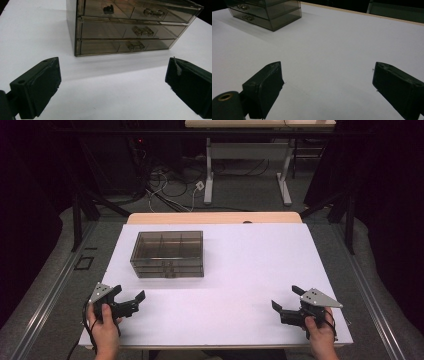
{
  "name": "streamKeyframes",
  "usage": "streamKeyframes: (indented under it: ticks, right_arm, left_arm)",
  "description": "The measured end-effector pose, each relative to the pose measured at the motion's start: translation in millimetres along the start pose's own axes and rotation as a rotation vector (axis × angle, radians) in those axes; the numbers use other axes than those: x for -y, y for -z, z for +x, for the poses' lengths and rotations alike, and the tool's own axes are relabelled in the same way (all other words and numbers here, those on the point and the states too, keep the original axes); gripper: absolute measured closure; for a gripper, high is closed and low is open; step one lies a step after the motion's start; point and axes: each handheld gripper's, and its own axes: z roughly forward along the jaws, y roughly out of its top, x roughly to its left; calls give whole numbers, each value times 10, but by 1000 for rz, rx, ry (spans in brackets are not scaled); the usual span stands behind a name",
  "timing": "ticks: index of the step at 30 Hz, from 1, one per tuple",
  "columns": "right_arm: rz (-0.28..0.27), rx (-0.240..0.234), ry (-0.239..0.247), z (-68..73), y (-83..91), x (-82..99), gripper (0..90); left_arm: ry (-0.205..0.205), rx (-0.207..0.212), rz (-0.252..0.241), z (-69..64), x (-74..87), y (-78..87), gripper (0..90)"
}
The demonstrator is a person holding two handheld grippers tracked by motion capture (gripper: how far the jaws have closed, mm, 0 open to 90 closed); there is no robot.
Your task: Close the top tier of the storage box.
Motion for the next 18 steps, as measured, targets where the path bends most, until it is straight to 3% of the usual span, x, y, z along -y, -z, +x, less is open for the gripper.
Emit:
streamKeyframes:
  ticks: [18]
  right_arm:
    - [-4,1,0,-14,13,4,90]
  left_arm:
    - [10,-2,5,13,3,-13,3]
